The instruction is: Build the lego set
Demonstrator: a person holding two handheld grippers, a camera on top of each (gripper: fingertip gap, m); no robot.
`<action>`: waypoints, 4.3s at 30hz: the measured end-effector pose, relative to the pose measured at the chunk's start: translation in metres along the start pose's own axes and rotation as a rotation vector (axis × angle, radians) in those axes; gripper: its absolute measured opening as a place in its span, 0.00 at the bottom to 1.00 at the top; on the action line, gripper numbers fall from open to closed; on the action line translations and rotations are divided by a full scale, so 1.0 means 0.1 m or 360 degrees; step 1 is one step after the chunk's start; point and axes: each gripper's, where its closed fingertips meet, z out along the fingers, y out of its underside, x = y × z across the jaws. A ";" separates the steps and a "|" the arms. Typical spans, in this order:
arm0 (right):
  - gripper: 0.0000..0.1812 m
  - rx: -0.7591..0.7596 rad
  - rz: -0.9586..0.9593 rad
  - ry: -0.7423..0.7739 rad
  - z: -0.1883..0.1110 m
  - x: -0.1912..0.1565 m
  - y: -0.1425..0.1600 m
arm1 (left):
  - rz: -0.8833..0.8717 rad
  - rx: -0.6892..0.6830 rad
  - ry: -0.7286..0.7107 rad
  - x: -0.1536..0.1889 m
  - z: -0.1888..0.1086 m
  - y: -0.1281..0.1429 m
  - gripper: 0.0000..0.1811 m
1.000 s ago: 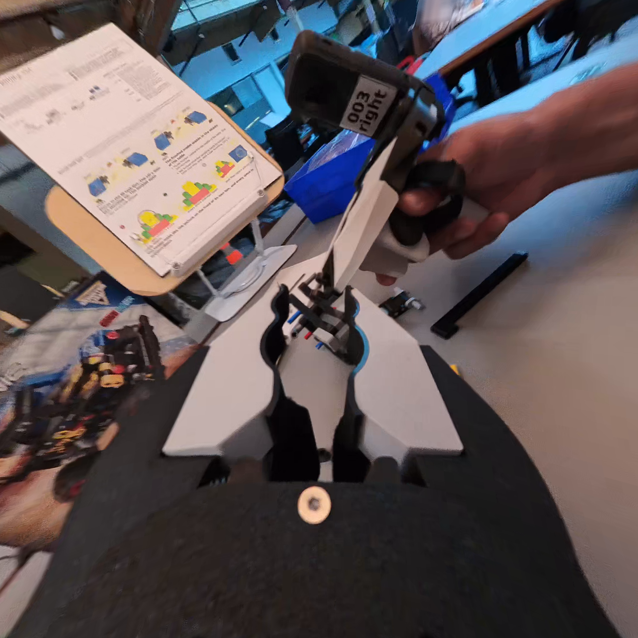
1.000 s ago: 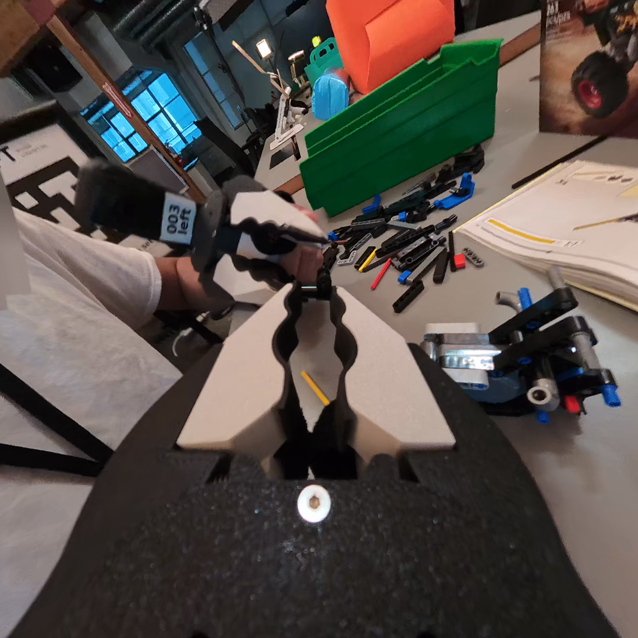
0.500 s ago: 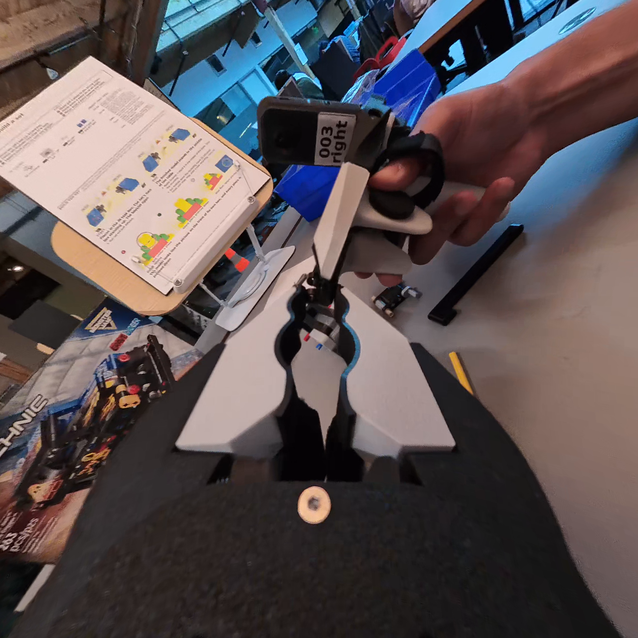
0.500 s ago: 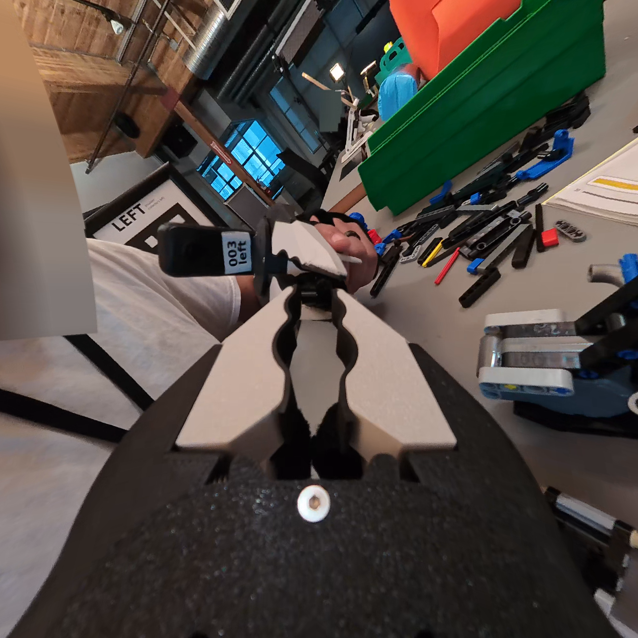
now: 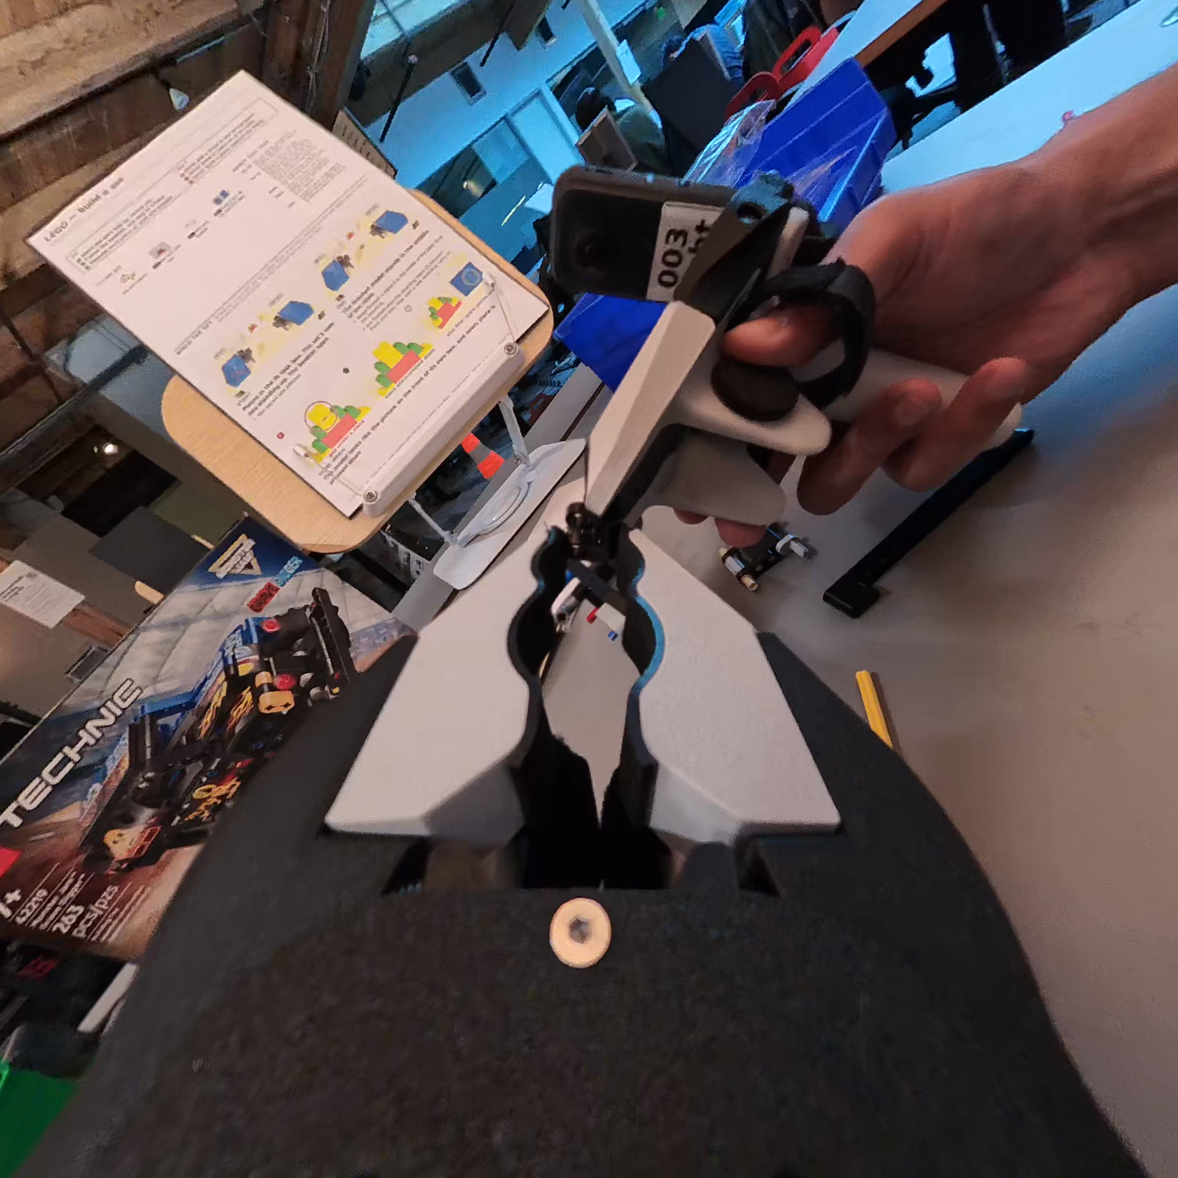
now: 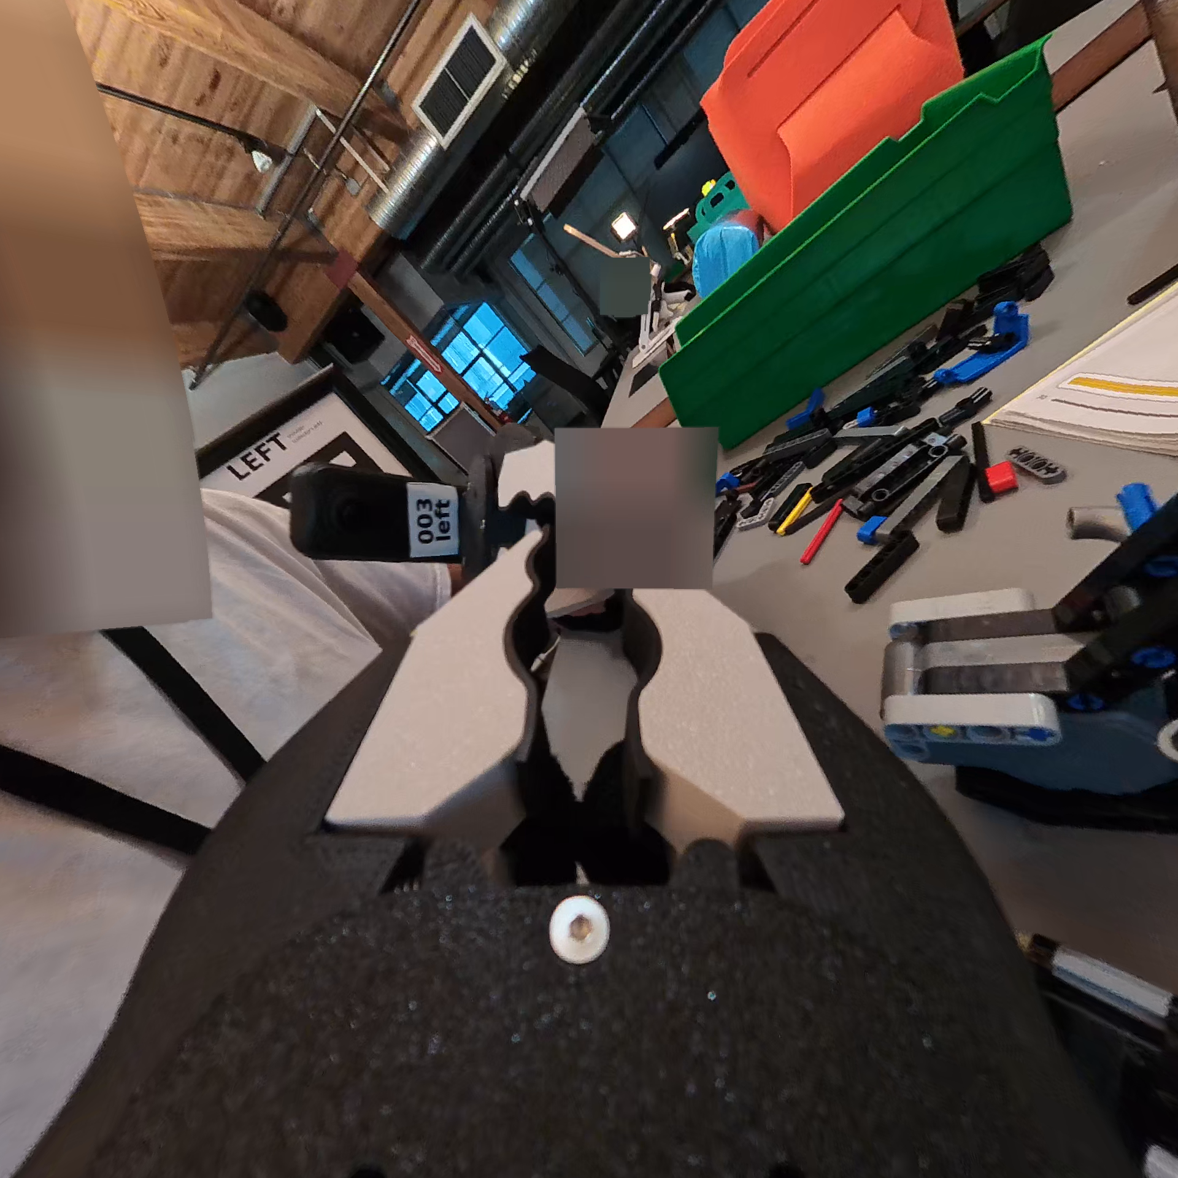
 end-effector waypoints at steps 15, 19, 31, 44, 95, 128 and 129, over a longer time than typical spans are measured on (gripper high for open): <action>0.14 -0.0140 -0.0105 0.0049 -0.04 0.06 0.09 | 0.0139 -0.0032 -0.0011 0.07 0.02 0.03 0.08; 0.18 -0.0153 -0.0133 0.0114 -0.07 0.12 0.08 | 0.0100 -0.0033 -0.0025 0.04 0.03 0.03 0.08; 0.13 -0.0137 -0.0045 0.0042 -0.02 0.07 0.09 | 0.0094 -0.0039 -0.0050 0.00 0.03 0.03 0.08; 0.09 0.0078 0.0162 -0.0205 0.02 -0.08 -0.04 | 0.0197 0.0006 -0.0299 -0.12 -0.02 -0.12 0.07; 0.11 0.0075 -0.0013 0.0158 -0.07 0.06 -0.09 | 0.1281 -0.0156 -0.0702 -0.15 -0.06 -0.01 0.08; 0.01 0.0305 -0.1614 0.0623 -0.22 -0.30 -0.40 | -0.1307 0.0174 0.0509 0.00 -0.01 -0.34 0.16; 0.01 0.0320 -0.1620 0.0571 -0.20 -0.34 -0.38 | -0.1389 0.0224 0.0534 -0.03 -0.03 -0.38 0.16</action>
